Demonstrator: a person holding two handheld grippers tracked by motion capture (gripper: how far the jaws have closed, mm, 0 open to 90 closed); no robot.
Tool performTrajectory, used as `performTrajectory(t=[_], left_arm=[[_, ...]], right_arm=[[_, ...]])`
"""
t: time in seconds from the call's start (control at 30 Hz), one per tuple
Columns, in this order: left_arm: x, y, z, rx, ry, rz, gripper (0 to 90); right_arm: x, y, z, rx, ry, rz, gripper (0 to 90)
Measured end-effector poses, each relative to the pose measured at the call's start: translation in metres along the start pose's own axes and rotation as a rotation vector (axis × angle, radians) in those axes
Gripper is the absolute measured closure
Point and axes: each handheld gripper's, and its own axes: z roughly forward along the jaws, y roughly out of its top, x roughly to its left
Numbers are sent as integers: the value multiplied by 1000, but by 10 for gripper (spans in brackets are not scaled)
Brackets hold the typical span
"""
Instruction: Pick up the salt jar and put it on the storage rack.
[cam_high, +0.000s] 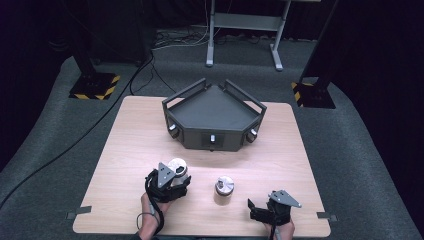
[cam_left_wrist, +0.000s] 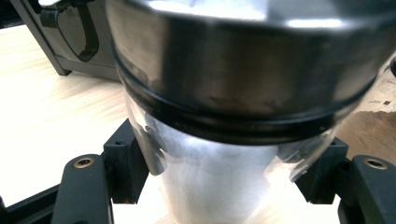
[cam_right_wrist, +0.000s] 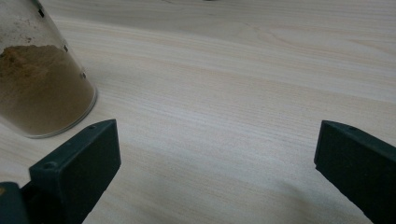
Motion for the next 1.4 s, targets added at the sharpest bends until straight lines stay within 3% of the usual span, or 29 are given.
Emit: performTrajectory(t=[1.4], left_arm=[[20,28,11,3,29,34,314]], right_arm=[[0,1,1,6,-2,0,0]])
